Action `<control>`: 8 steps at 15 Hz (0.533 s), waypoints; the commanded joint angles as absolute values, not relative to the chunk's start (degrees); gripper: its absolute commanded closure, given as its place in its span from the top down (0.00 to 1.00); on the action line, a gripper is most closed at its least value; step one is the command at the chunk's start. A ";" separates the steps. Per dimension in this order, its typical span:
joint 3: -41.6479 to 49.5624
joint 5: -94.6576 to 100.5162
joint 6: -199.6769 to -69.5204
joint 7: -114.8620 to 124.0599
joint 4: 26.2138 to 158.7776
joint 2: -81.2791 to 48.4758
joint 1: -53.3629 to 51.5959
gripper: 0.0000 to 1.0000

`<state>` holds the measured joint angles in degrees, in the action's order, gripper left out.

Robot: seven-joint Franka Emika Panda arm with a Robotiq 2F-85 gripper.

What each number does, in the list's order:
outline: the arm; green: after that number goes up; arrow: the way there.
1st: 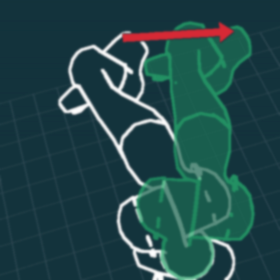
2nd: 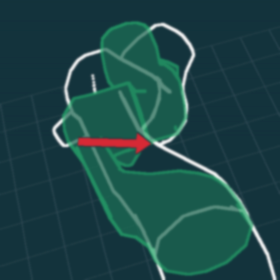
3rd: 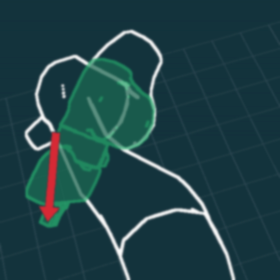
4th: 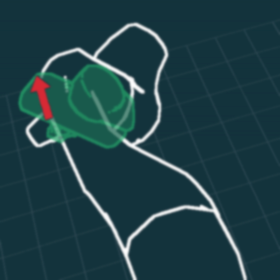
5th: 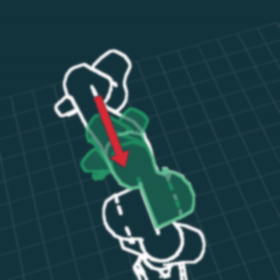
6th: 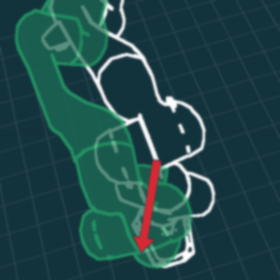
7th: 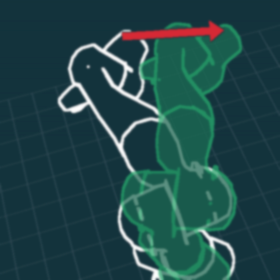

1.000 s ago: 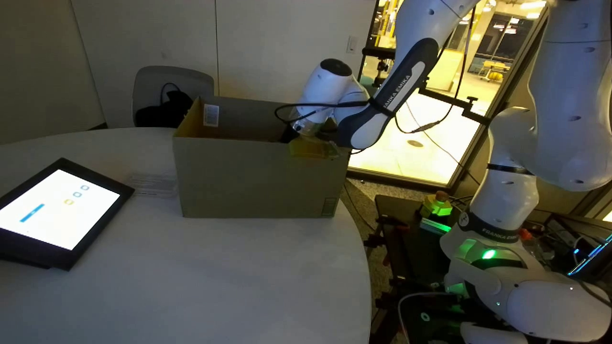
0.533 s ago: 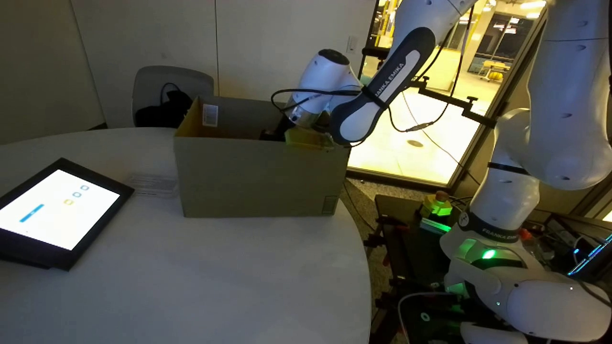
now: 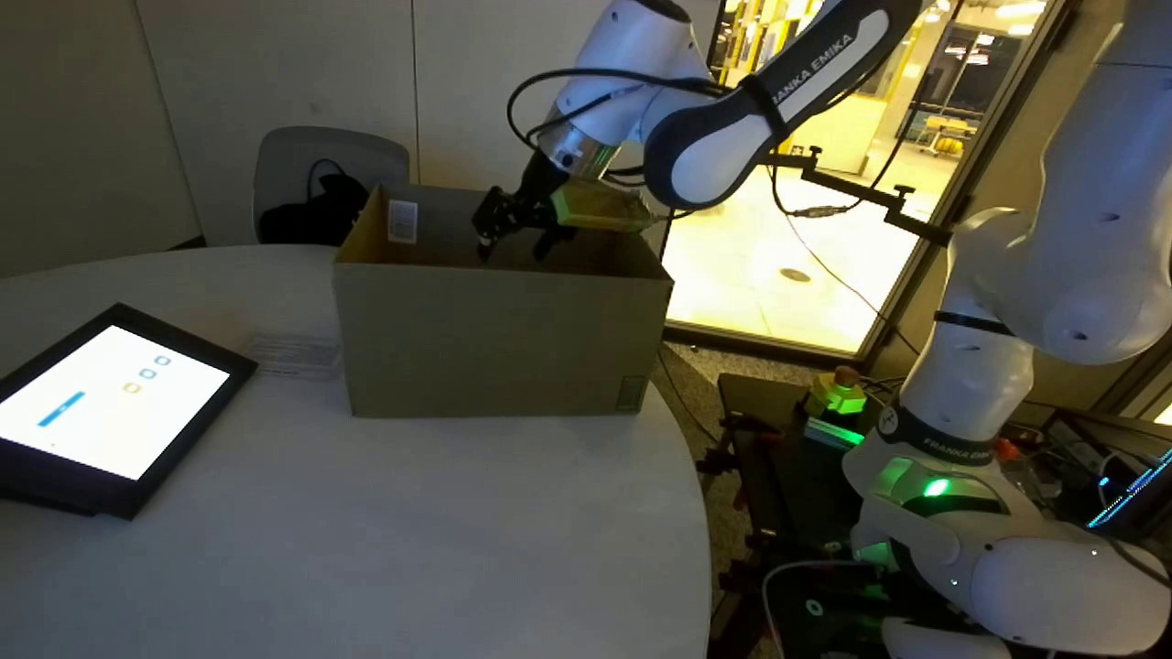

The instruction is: Put the black marker on the peach towel, fold the towel once and place it inside the brown box

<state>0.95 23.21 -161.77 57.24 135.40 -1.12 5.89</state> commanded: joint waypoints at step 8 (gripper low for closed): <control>-8.23 8.83 -121.46 39.23 133.01 21.61 -2.74 1.00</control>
